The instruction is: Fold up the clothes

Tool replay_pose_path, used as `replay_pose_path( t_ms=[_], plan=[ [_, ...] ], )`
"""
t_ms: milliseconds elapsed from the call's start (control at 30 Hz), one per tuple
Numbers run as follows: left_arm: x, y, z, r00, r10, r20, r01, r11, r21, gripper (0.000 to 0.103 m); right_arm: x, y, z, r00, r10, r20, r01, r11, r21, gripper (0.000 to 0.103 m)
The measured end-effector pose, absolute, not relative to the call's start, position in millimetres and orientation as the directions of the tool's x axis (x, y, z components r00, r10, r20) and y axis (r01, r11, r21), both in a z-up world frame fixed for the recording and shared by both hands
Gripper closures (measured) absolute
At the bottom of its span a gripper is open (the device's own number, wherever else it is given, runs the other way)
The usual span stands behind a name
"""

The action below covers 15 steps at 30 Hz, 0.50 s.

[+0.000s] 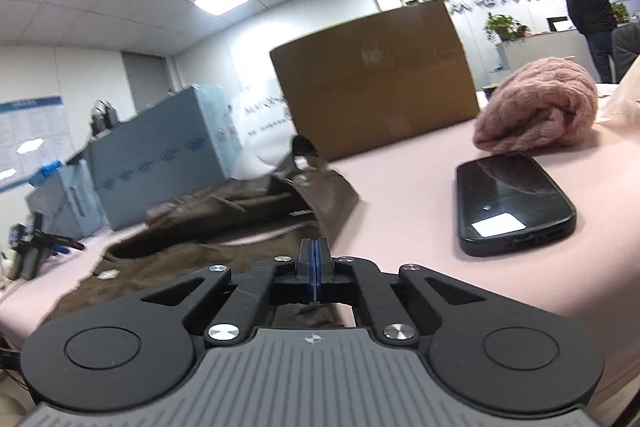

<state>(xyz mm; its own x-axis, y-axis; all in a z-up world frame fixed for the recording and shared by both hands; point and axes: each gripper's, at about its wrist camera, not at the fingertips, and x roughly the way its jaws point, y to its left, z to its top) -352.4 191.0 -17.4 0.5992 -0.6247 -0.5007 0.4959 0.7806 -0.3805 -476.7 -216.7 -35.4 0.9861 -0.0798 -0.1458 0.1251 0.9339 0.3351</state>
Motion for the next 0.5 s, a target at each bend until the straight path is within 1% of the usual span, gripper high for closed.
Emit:
replay_pose_path(
  t_ms=[67,100,133,167,200,233,267,300,400,433,467,500],
  plan=[
    [-352,188,-20,0.597,-0.627,-0.500,0.507,0.778,-0.370,0.015,-472,-213,-33,0.983,-0.014,-0.185,0.073,0.946,0.316,0.101],
    [-352,184,-22,0.584,-0.630,-0.512,0.523,0.774,-0.357,0.015,-471,-210,-33,0.981,-0.015,-0.195,0.075,0.950,0.302,0.101],
    [-352,180,-23,0.577,-0.627,-0.523,0.535,0.774,-0.339,0.015,-470,-206,-33,0.978,-0.019,-0.206,0.079,0.955,0.287,0.096],
    [-352,176,-24,0.573,-0.624,-0.531,0.544,0.774,-0.323,0.015,-469,-199,-33,0.974,-0.063,-0.218,0.118,0.960,0.252,0.090],
    [-352,174,-25,0.574,-0.620,-0.535,0.547,0.776,-0.314,0.015,-469,-199,-32,0.974,-0.089,-0.207,0.141,0.958,0.251,0.060],
    [-352,172,-26,0.575,-0.616,-0.538,0.549,0.778,-0.305,0.015,-470,-200,-32,0.974,-0.114,-0.196,0.163,0.954,0.251,0.033],
    [-352,168,-28,0.579,-0.611,-0.539,0.550,0.781,-0.295,0.017,-471,-200,-31,0.973,-0.140,-0.185,0.185,0.950,0.250,0.030],
    [-353,165,-28,0.586,-0.607,-0.538,0.553,0.784,-0.282,0.018,-471,-200,-31,0.971,-0.165,-0.175,0.206,0.946,0.250,0.031],
    [-354,157,-30,0.598,-0.598,-0.533,0.569,0.786,-0.244,0.025,-463,-207,-32,0.962,-0.204,-0.184,0.245,0.939,0.241,0.031],
    [-354,154,-30,0.598,-0.596,-0.536,0.572,0.785,-0.236,0.032,-459,-210,-33,0.956,-0.220,-0.193,0.263,0.934,0.240,0.033],
    [-353,151,-31,0.597,-0.595,-0.538,0.575,0.785,-0.230,0.035,-454,-214,-36,0.953,-0.223,-0.206,0.271,0.932,0.242,0.034],
    [-354,150,-31,0.601,-0.590,-0.539,0.574,0.788,-0.223,0.037,-449,-217,-38,0.952,-0.211,-0.224,0.265,0.931,0.251,0.039]
  ],
)
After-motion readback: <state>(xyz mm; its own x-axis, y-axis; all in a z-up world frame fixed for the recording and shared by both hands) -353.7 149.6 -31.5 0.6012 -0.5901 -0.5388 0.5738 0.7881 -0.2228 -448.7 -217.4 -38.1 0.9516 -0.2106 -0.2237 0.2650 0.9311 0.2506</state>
